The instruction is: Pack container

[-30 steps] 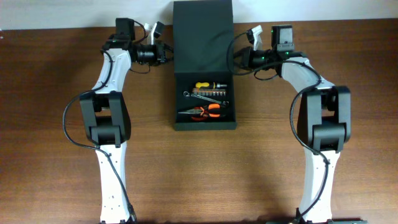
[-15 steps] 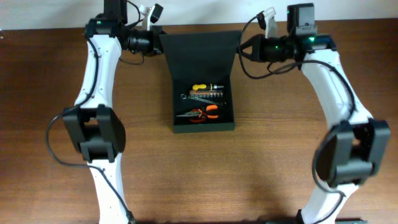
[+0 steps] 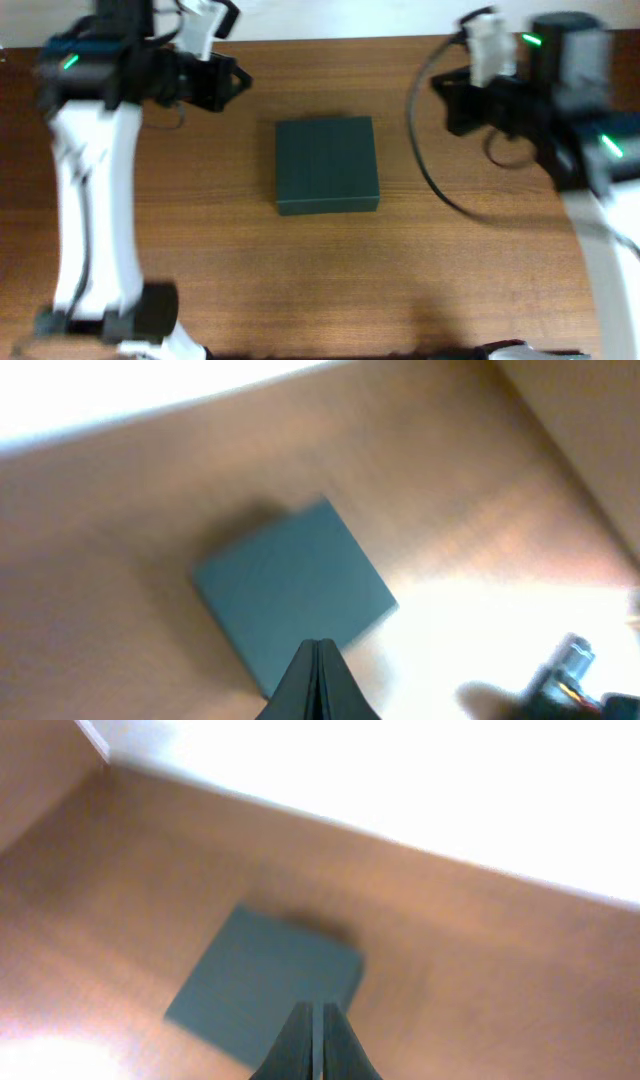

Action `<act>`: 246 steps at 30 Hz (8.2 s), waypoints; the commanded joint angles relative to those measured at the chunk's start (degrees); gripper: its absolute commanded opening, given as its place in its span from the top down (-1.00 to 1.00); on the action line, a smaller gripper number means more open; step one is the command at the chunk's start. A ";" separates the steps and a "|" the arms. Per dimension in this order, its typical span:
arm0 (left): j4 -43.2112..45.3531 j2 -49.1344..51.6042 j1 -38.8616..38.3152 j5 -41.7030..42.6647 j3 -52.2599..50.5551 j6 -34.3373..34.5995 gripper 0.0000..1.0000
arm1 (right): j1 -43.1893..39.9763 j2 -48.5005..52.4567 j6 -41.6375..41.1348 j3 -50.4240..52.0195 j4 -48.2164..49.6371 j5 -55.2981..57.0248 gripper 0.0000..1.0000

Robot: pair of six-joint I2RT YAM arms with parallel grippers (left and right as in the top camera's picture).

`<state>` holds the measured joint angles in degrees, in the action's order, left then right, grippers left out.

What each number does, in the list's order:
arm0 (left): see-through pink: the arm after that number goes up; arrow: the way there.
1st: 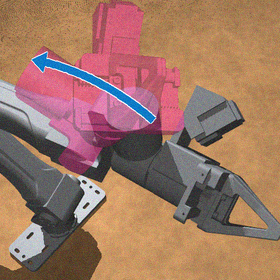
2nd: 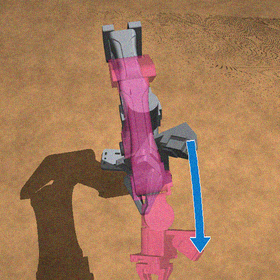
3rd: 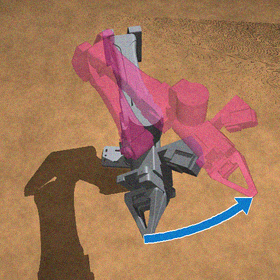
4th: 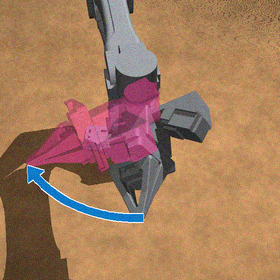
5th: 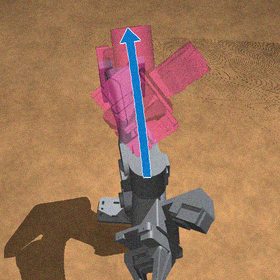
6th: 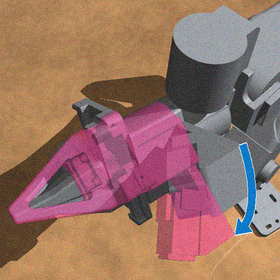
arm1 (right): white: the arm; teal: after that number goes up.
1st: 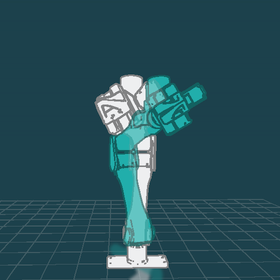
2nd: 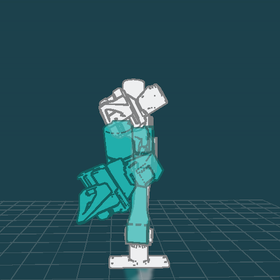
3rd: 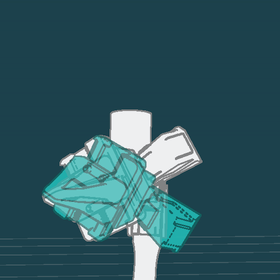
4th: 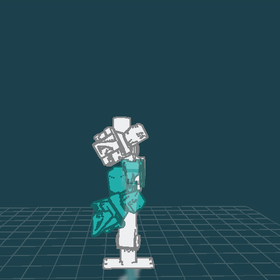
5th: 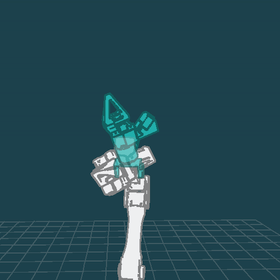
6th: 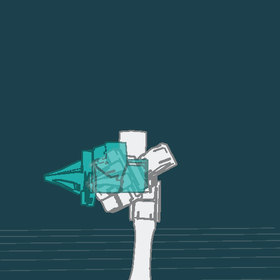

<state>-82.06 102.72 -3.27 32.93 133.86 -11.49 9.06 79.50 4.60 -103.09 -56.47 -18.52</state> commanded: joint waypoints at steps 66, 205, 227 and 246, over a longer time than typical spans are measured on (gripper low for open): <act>-1.53 -10.05 18.23 -31.85 -0.24 6.29 -0.99 | -11.69 -7.41 -3.58 0.04 -10.10 6.67 -0.98; 67.08 -102.42 3.67 -27.93 -126.40 8.92 -0.98 | -11.72 -79.32 -3.58 97.29 37.48 8.66 -0.98; 67.12 -102.42 3.69 -27.96 -129.17 8.90 -0.99 | -11.72 -79.32 -3.58 97.29 37.51 8.66 -0.98; 67.10 -102.42 3.69 -27.96 -129.17 8.90 -0.99 | -11.72 -79.32 -3.58 97.29 37.48 8.66 -0.98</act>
<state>-15.16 0.95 0.71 4.49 5.13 -3.16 -2.48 0.89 1.32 -6.20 -18.87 -10.39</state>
